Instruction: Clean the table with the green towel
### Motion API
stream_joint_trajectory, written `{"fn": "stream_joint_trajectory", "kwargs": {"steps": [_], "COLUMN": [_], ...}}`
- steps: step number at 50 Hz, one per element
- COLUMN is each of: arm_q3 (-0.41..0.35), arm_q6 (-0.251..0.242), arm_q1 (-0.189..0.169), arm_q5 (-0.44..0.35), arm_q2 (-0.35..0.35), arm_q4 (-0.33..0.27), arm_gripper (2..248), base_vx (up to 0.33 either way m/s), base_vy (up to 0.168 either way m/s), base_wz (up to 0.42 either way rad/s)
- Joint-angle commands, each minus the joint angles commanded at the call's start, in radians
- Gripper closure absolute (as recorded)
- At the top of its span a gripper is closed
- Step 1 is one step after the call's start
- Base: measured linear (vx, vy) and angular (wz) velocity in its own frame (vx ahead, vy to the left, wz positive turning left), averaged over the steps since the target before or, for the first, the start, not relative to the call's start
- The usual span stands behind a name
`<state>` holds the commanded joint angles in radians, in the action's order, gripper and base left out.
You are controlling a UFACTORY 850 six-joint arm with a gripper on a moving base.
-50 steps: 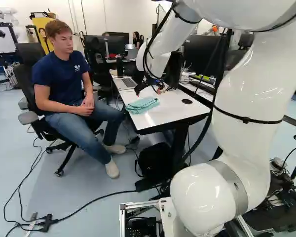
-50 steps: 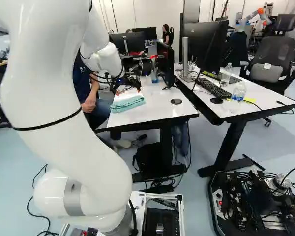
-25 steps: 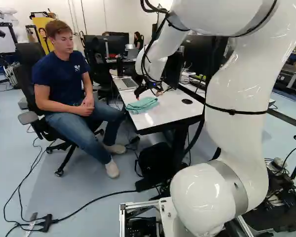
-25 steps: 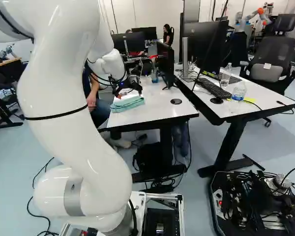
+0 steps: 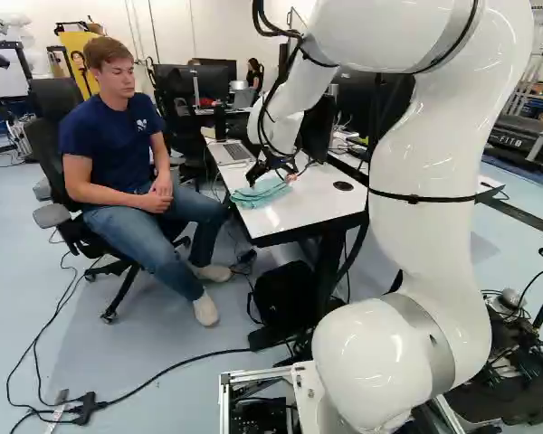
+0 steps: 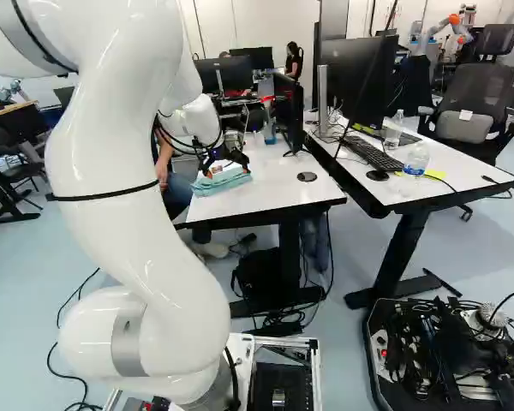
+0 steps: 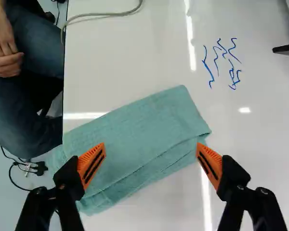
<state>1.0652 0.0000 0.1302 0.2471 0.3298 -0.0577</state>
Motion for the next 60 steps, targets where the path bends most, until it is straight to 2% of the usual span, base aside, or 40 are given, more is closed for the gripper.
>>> {"fn": "stream_joint_trajectory", "kwargs": {"steps": [8,9,14,15,19,20,24,25,29,30,35,36,40,41,60], "arm_q3": [0.000,0.000,0.000,0.000,0.000,0.000,0.000,0.000,0.000,0.000,0.000,0.000,0.000,0.000,-0.007], "arm_q6": [0.000,0.000,0.000,0.000,0.000,0.000,0.000,0.000,0.000,0.000,0.000,0.000,0.000,0.000,0.000], "arm_q1": [0.000,0.000,0.000,0.000,0.000,0.000,0.000,0.000,0.000,0.000,0.000,0.000,0.000,0.000,0.000], "arm_q5": [0.000,0.000,0.000,0.000,0.000,0.000,0.000,0.000,0.000,0.000,0.000,0.000,0.000,0.000,0.000], "arm_q2": [0.000,0.000,0.000,0.000,0.000,0.000,0.000,0.000,0.000,0.000,0.000,0.000,0.000,0.000,-0.029], "arm_q4": [0.000,0.000,0.000,0.000,0.000,0.000,0.000,0.000,0.000,0.000,0.000,0.000,0.000,0.000,0.000], "arm_gripper": [3,17,17,56,56,95,95,133,133,170,170,206,206,225,225], "base_vx": [0.000,0.000,0.000,0.000,0.000,0.000,0.000,0.000,0.000,0.000,0.000,0.000,0.000,0.000,0.000], "base_vy": [0.000,0.000,0.000,0.000,0.000,0.000,0.000,0.000,0.000,0.000,0.000,0.000,0.000,0.000,0.000], "base_wz": [0.000,0.000,0.000,0.000,0.000,0.000,0.000,0.000,0.000,0.000,0.000,0.000,0.000,0.000,0.000]}}
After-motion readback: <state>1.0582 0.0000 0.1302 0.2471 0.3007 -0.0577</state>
